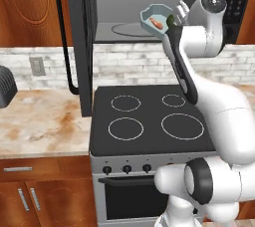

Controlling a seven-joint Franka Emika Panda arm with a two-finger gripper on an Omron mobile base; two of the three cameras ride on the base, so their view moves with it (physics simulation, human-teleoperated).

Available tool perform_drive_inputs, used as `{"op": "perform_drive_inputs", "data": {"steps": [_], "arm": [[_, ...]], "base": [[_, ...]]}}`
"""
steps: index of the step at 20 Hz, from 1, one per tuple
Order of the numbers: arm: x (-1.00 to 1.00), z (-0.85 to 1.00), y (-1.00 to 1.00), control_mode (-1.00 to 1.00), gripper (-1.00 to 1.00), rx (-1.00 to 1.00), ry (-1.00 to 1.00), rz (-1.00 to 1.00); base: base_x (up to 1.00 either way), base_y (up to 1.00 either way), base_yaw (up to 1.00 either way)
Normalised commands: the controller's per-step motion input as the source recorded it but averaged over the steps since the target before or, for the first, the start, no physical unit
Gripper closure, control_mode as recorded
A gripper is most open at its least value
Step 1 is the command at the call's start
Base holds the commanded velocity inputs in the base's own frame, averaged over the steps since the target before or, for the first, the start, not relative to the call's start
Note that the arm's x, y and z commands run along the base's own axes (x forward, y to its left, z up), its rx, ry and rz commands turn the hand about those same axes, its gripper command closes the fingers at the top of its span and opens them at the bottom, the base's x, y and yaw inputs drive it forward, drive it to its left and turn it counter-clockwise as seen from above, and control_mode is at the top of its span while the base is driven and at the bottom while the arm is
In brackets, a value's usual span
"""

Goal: Place the tupperware containing the shrimp and squash meal in the microwave. Close the microwave door and press the start button to reheat the meal.

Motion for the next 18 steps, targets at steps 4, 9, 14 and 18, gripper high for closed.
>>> {"op": "perform_drive_inputs", "data": {"steps": [4,9,14,18], "arm": [[0.65,0.05,0.00,-1.00,1.00,0.00,0.05,0.00],[0.56,0.00,0.00,-1.00,1.00,0.00,0.02,0.00],[0.63,-0.06,0.00,-1.00,1.00,-0.01,0.02,0.00],[0.62,-0.12,0.00,-1.00,1.00,-0.02,0.00,0.00]], "base": [[0.00,0.00,0.00],[0.00,0.00,0.00],[0.00,0.00,0.00],[0.00,0.00,0.00]]}}
